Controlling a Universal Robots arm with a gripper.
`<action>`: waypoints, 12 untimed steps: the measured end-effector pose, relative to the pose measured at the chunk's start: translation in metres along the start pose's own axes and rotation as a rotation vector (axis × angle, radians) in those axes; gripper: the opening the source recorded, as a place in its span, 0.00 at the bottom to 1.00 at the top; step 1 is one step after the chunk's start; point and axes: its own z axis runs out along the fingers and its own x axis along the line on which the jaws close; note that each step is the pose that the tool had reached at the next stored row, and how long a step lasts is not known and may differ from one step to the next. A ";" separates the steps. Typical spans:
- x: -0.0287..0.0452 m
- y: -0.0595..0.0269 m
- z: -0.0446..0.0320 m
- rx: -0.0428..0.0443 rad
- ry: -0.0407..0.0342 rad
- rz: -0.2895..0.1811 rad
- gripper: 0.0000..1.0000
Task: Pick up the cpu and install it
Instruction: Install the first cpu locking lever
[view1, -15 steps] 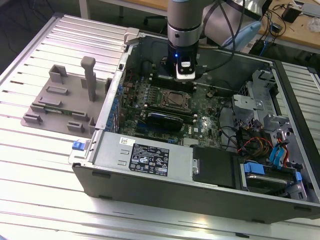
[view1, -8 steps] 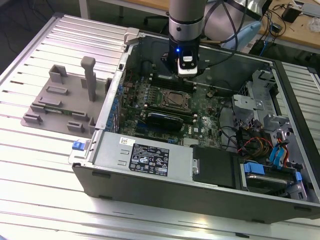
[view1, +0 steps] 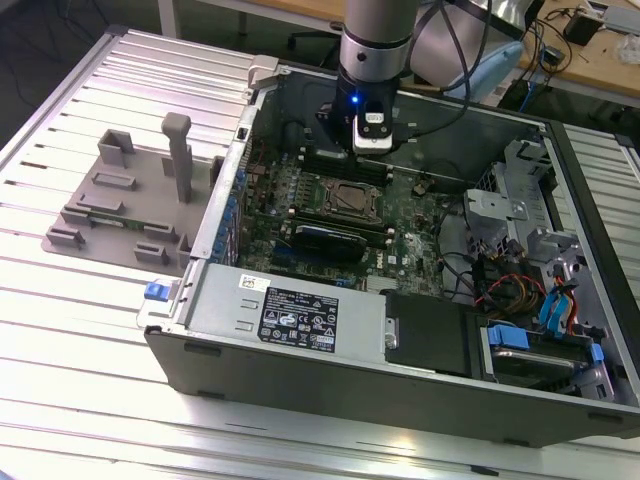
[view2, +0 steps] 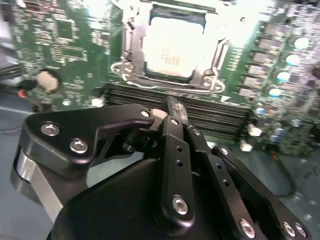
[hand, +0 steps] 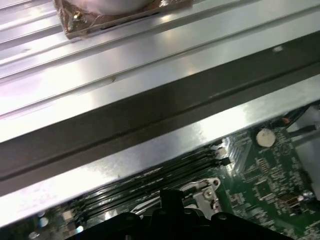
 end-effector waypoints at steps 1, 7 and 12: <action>0.0000 0.0000 0.0000 0.0005 0.0014 -0.001 0.11; 0.0000 0.0000 0.0001 0.0010 0.0171 -0.104 0.11; -0.0001 0.0000 0.0002 0.0701 0.0264 -0.167 0.11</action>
